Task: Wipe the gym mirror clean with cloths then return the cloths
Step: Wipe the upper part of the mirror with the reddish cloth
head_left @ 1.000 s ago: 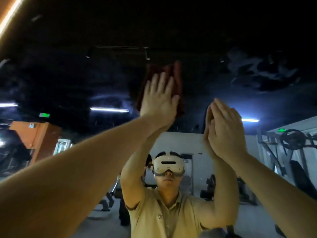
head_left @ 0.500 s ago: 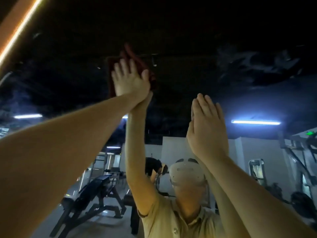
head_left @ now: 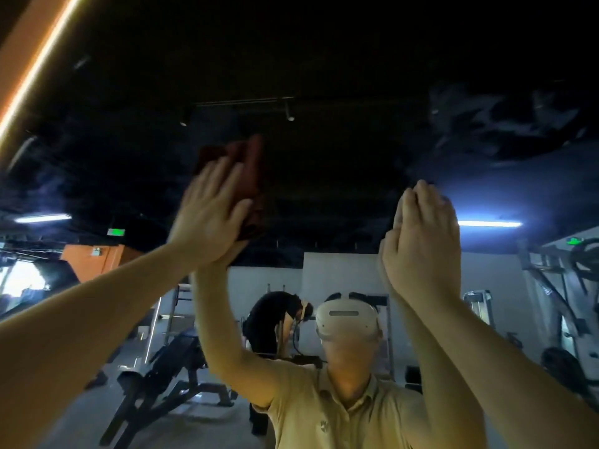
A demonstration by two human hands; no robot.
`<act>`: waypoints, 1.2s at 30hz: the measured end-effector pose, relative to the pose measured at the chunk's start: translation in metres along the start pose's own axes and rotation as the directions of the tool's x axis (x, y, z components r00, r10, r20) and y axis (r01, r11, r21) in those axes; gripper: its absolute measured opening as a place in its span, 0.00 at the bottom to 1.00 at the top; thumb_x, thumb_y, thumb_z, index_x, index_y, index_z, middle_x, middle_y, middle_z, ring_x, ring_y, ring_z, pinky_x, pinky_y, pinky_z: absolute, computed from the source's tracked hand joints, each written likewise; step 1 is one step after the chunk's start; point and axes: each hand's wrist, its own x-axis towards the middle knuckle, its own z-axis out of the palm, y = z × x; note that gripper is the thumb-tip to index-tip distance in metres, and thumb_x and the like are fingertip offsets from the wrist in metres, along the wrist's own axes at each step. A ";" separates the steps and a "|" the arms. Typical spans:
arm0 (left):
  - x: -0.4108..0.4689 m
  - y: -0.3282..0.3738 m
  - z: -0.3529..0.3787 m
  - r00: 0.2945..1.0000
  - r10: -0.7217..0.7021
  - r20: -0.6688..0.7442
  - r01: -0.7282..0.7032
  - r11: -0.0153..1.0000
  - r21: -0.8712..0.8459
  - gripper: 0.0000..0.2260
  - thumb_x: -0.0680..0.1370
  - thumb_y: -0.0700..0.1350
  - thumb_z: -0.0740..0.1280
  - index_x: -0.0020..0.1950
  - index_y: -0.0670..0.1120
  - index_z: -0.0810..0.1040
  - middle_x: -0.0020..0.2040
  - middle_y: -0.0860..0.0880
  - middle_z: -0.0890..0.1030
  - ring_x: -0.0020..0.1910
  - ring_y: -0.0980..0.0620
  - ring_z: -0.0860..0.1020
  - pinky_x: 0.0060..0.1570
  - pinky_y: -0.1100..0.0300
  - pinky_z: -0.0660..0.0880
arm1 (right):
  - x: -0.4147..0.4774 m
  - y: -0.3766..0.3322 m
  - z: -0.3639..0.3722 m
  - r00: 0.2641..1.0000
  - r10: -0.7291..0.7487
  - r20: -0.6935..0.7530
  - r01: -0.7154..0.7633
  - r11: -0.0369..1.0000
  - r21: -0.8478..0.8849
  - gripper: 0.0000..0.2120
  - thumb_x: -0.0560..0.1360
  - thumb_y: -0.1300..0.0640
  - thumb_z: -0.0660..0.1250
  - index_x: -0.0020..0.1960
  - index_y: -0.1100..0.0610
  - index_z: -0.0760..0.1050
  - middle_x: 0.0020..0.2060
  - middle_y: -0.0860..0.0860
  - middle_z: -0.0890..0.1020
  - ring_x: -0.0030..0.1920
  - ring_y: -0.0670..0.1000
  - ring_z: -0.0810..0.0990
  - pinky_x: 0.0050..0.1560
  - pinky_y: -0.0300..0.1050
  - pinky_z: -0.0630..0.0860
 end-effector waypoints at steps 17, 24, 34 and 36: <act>-0.048 0.157 0.032 0.893 0.437 0.109 -0.433 0.900 -0.052 0.27 0.87 0.55 0.49 0.86 0.51 0.51 0.87 0.47 0.47 0.85 0.47 0.42 0.83 0.49 0.36 | -0.019 0.001 -0.001 0.997 -0.046 -0.068 0.065 0.951 0.303 0.24 0.80 0.67 0.56 0.76 0.67 0.69 0.76 0.61 0.72 0.79 0.60 0.66 0.80 0.63 0.62; -0.068 -0.005 0.002 0.992 -0.096 0.080 0.095 0.995 0.006 0.36 0.82 0.70 0.43 0.86 0.54 0.47 0.87 0.49 0.45 0.85 0.45 0.45 0.82 0.38 0.48 | -0.034 -0.005 0.004 0.996 -0.088 -0.004 0.088 0.995 0.055 0.27 0.83 0.57 0.53 0.81 0.62 0.61 0.81 0.59 0.62 0.82 0.57 0.58 0.82 0.60 0.55; -0.063 0.191 0.039 1.000 -0.022 -0.009 0.022 0.996 -0.089 0.30 0.87 0.58 0.44 0.86 0.46 0.49 0.86 0.43 0.46 0.85 0.44 0.43 0.83 0.46 0.41 | -0.047 -0.001 -0.006 0.990 -0.138 -0.019 0.137 0.940 0.313 0.25 0.81 0.62 0.54 0.77 0.64 0.68 0.78 0.60 0.68 0.81 0.54 0.58 0.82 0.58 0.52; -0.081 0.216 0.045 0.988 0.145 0.051 -0.139 0.984 -0.109 0.28 0.87 0.54 0.46 0.86 0.46 0.49 0.87 0.44 0.47 0.85 0.45 0.43 0.83 0.48 0.39 | -0.051 0.009 -0.010 0.990 -0.137 -0.038 0.140 0.897 0.420 0.24 0.80 0.67 0.57 0.76 0.65 0.70 0.75 0.62 0.72 0.78 0.45 0.56 0.79 0.58 0.54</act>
